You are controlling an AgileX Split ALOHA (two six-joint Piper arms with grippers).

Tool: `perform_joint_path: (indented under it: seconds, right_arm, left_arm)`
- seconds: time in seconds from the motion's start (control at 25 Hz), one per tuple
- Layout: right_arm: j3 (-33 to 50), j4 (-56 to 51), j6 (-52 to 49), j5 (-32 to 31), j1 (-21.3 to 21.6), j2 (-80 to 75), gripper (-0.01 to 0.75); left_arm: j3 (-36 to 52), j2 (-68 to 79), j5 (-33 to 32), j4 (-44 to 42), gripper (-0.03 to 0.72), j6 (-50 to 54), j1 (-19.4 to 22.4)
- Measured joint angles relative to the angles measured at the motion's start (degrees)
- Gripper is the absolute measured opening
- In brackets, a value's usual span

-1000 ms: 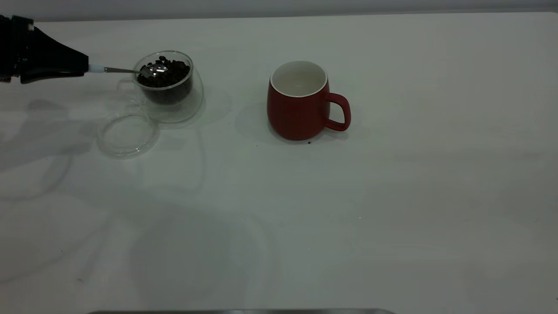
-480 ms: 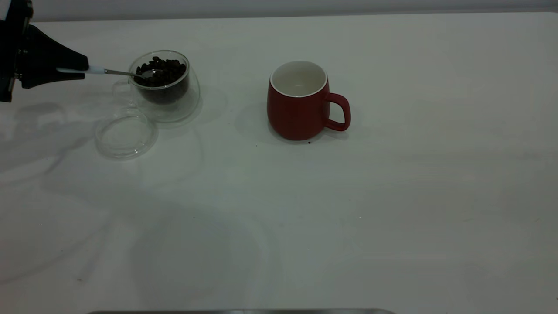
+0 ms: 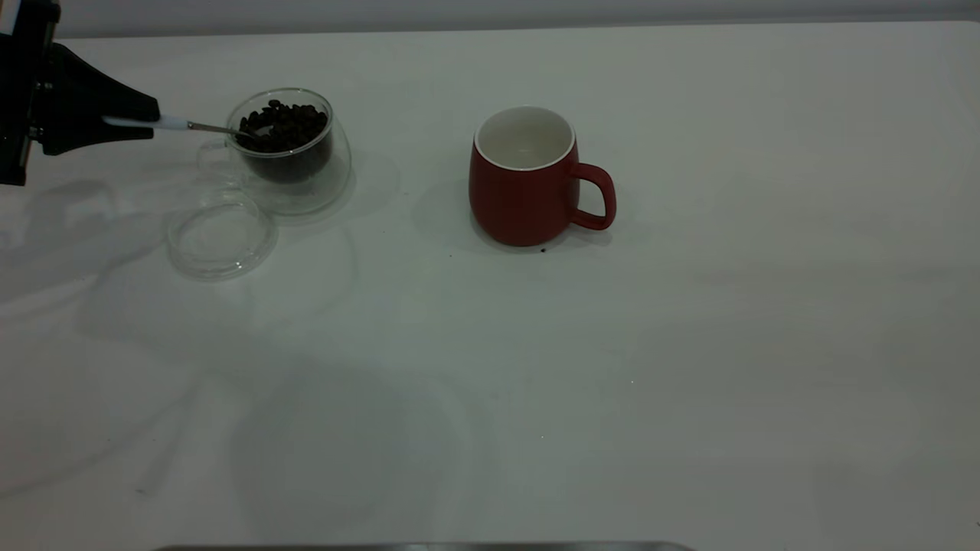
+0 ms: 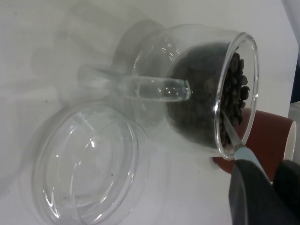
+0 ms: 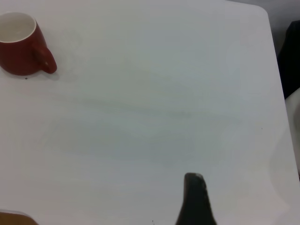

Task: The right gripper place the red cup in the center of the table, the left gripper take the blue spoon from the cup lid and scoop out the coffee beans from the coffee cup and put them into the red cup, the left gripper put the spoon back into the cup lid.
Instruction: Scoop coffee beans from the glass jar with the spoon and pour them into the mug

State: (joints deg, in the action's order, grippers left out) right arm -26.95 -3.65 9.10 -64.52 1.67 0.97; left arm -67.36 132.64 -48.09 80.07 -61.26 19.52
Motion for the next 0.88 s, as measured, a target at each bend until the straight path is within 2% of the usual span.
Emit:
perform_joint_path:
  seconds: [0.4, 0.88]
  right_arm:
    - [0.0, 0.0, 0.0, 0.0, 0.0, 0.0, 0.587]
    - [0.0, 0.0, 0.0, 0.0, 0.0, 0.0, 0.587]
  left_arm:
    - [0.0, 3.6, -3.6, 3.4, 0.12, -0.7, 0.5]
    - [0.0, 4.4, -8.6, 4.3, 0.12, -1.5, 5.0]
